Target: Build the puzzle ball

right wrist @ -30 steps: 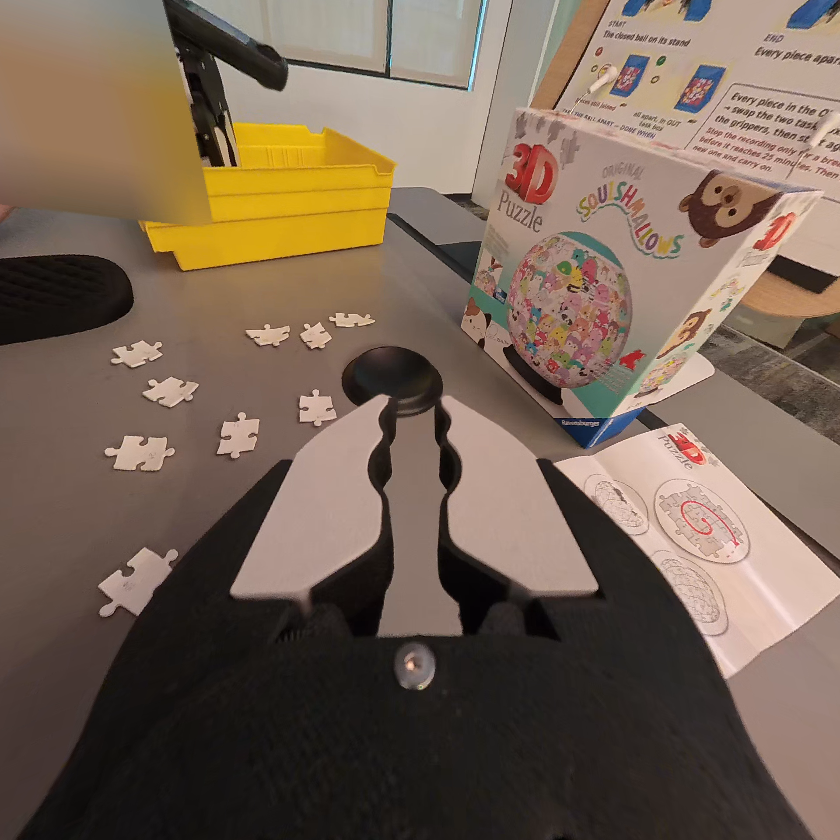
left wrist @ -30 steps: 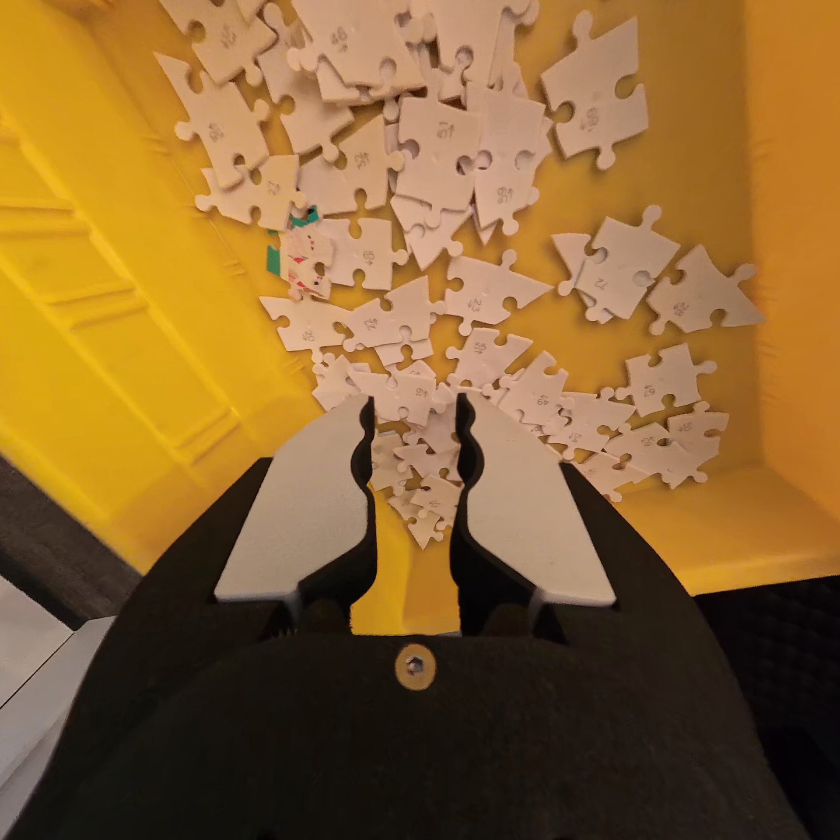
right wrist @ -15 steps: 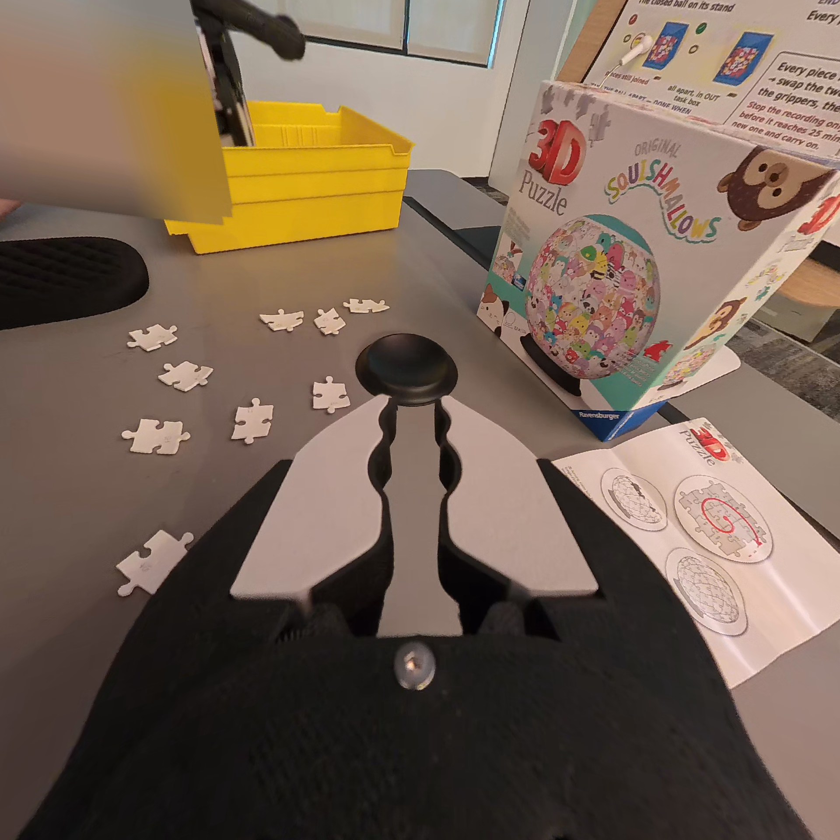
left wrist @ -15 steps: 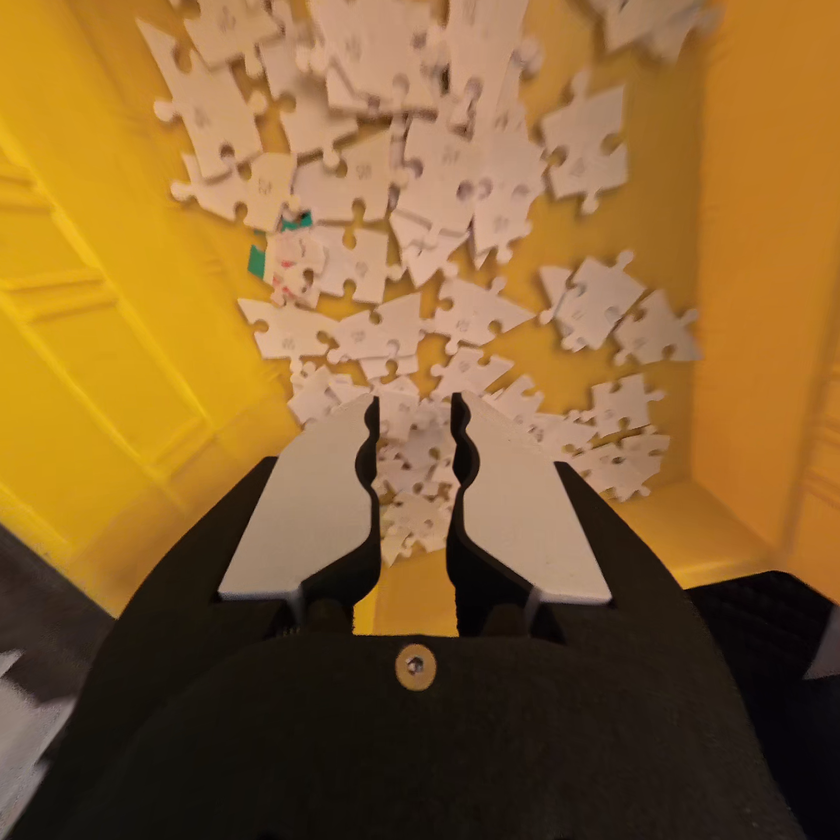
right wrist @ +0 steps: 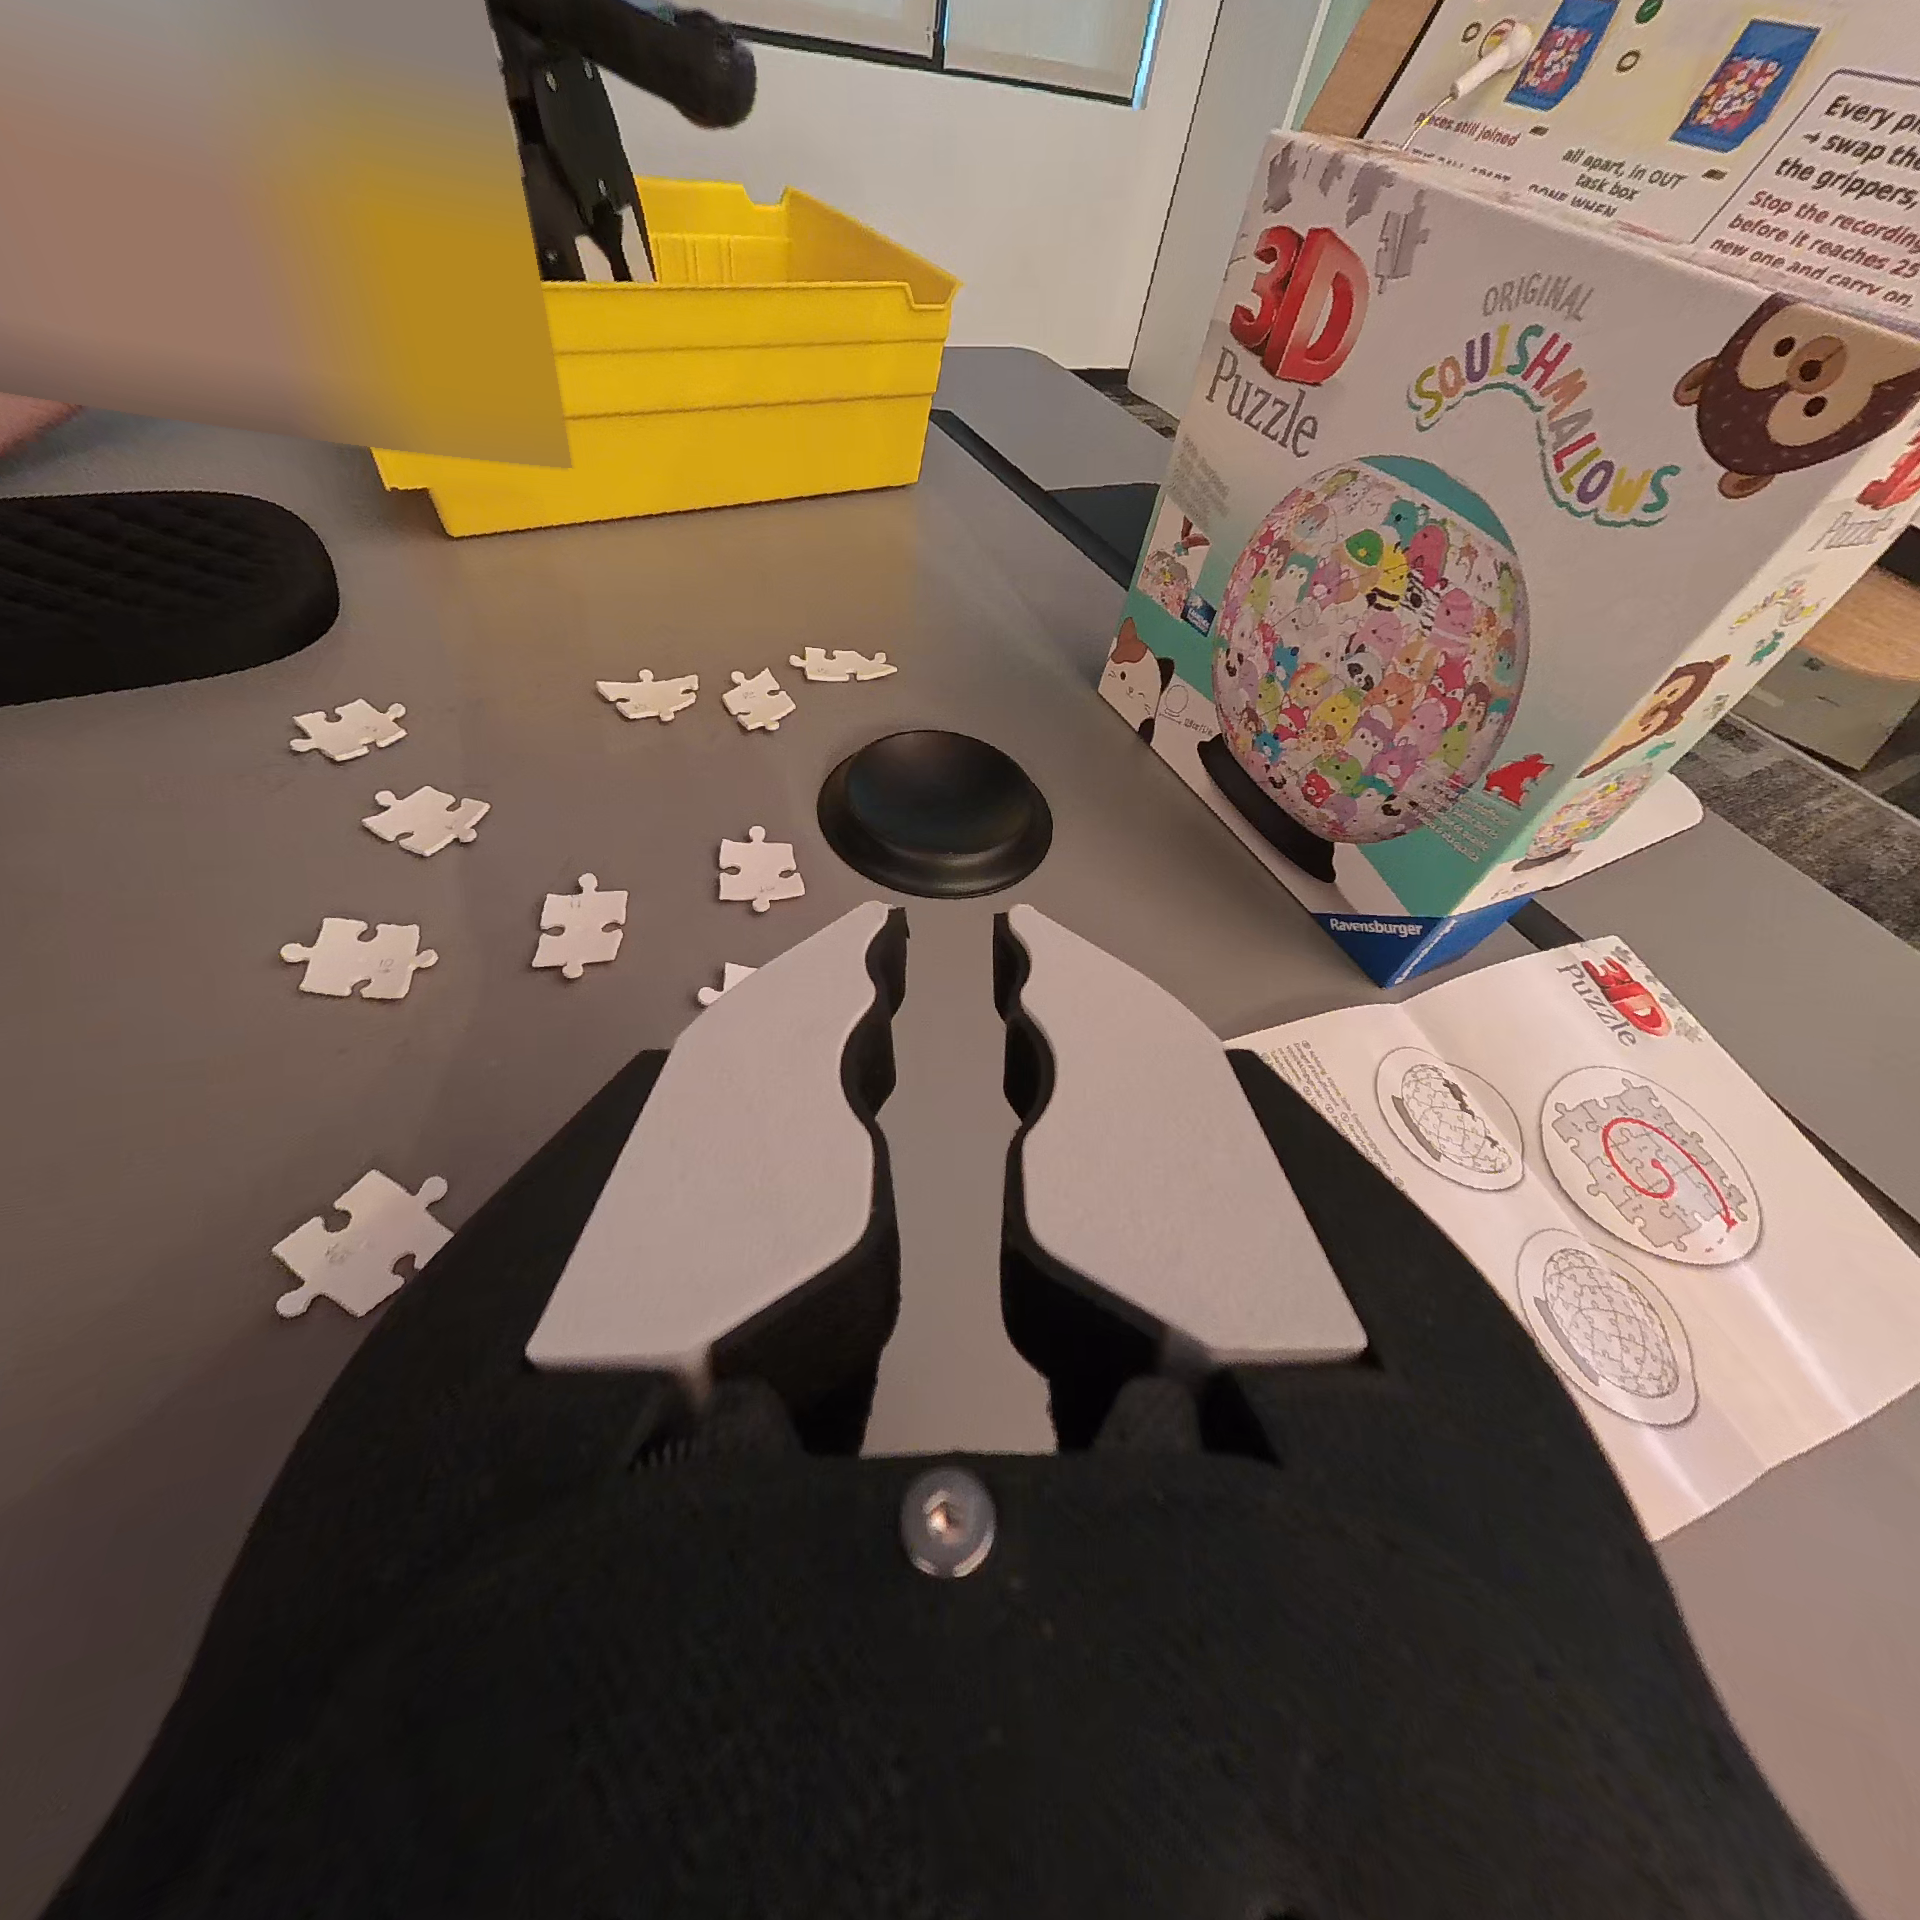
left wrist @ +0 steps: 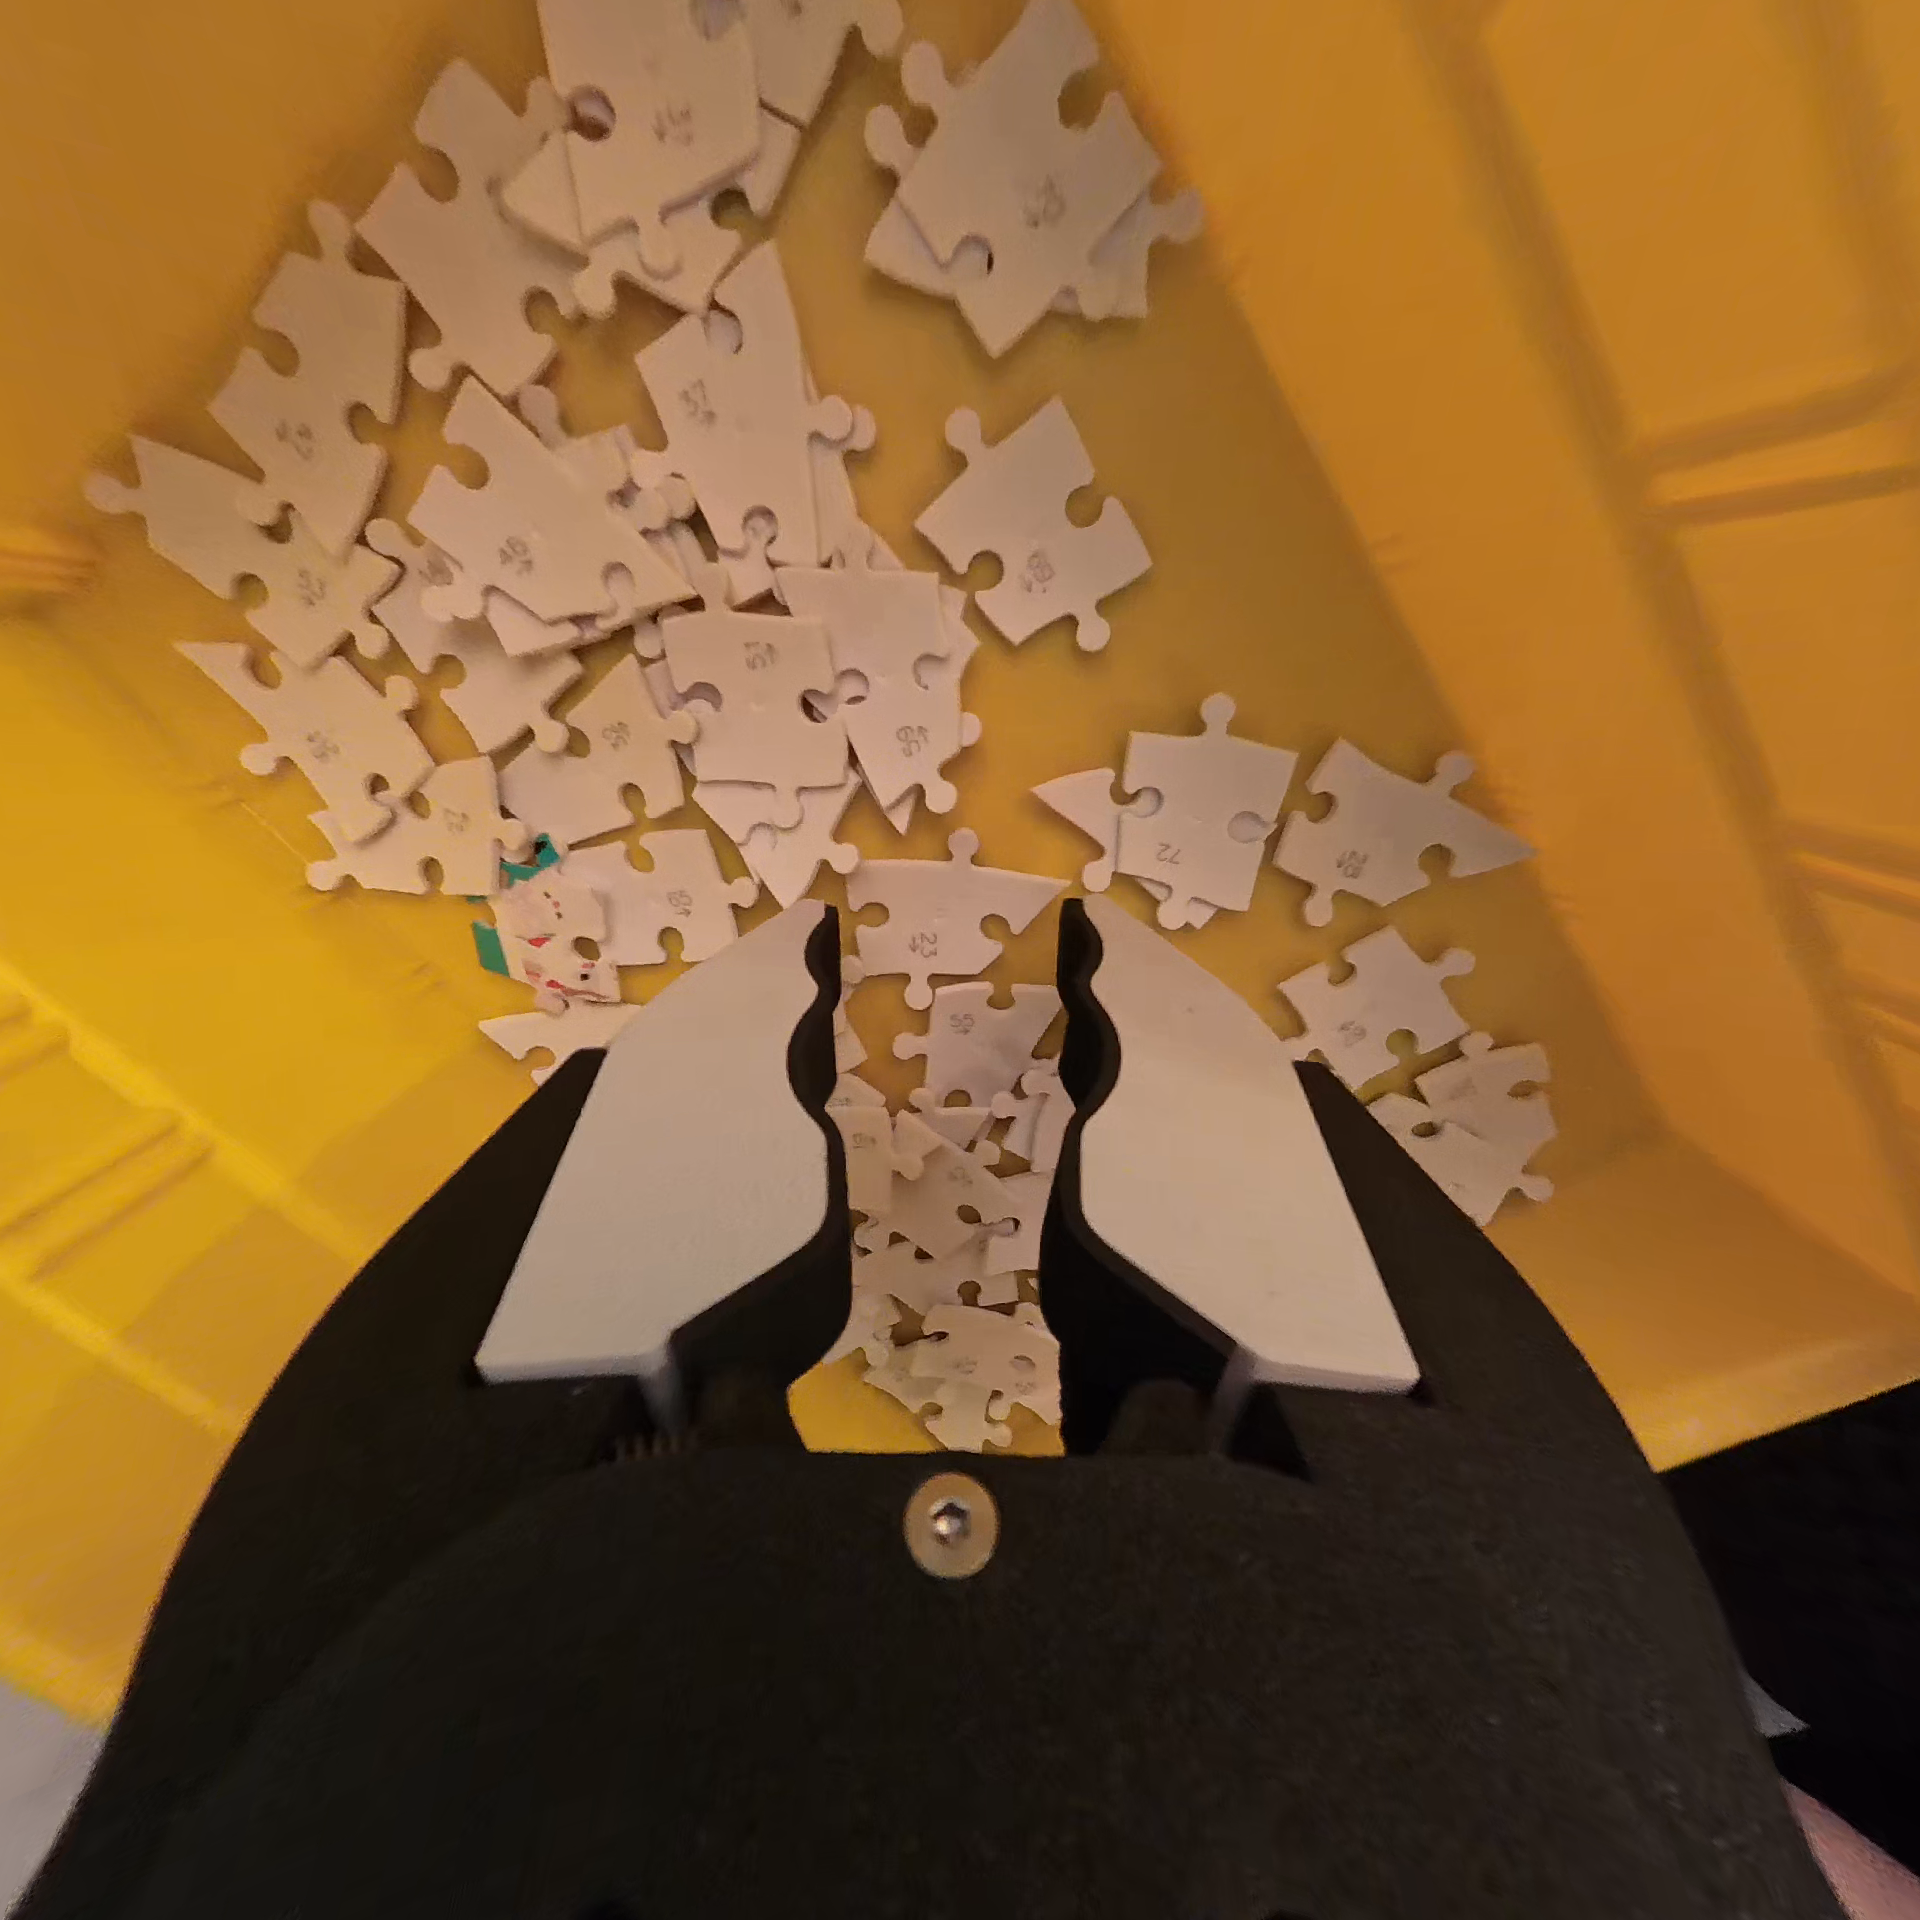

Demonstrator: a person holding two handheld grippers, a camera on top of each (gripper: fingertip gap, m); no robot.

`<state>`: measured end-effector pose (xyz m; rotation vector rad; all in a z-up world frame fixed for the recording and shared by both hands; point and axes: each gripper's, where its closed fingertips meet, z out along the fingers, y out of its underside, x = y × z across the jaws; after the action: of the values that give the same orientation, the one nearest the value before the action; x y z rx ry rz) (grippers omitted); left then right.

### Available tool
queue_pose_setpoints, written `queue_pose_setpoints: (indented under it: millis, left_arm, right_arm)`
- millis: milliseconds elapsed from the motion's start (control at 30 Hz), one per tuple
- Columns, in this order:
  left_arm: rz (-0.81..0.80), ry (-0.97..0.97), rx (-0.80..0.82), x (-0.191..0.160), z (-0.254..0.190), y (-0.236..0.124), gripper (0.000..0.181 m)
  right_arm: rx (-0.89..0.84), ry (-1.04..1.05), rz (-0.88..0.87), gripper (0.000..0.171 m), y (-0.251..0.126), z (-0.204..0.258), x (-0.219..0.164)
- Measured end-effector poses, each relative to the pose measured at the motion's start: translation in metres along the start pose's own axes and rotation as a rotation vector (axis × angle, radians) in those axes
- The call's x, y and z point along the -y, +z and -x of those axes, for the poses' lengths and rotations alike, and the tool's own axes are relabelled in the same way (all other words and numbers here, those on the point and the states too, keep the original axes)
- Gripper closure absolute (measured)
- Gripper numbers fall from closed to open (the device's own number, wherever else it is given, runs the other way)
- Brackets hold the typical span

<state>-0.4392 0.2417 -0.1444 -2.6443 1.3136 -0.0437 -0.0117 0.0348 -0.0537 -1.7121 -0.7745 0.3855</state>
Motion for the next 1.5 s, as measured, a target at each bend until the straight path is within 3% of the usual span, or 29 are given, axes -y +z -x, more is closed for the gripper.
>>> queue_pose_setpoints:
  millis: [400, 667, 800, 933, 1133, 1233, 1500]
  left_arm:
    - [-0.016, 0.01, -0.019, 0.0, 0.003, 0.005, 0.143]
    - [-0.155, -0.064, -0.01, 0.007, 0.009, -0.036, 0.143]
    - [-0.334, -0.067, -0.091, 0.028, -0.026, -0.09, 0.143]
    - [-0.442, 0.052, -0.204, 0.051, -0.108, -0.132, 0.143]
    - [-0.215, 0.253, -0.215, 0.05, -0.196, -0.09, 0.143]
    - [-0.11, 0.233, -0.105, 0.049, -0.193, -0.06, 0.143]
    - [0.07, 0.272, -0.09, 0.037, -0.211, -0.012, 0.143]
  right_arm:
    - [0.012, -0.008, 0.008, 0.155, -0.001, 0.003, 0.0]
    - [0.01, -0.011, 0.005, 0.155, -0.004, 0.002, 0.001]
    - [0.014, -0.013, 0.001, 0.155, -0.004, 0.004, 0.002]
    - [0.022, -0.024, 0.001, 0.155, -0.004, 0.007, 0.004]
    - [0.028, -0.034, -0.018, 0.155, -0.007, 0.011, 0.01]
    - [0.025, -0.037, -0.029, 0.155, -0.01, 0.011, 0.013]
    - [0.029, -0.053, -0.009, 0.154, -0.01, 0.012, 0.009]
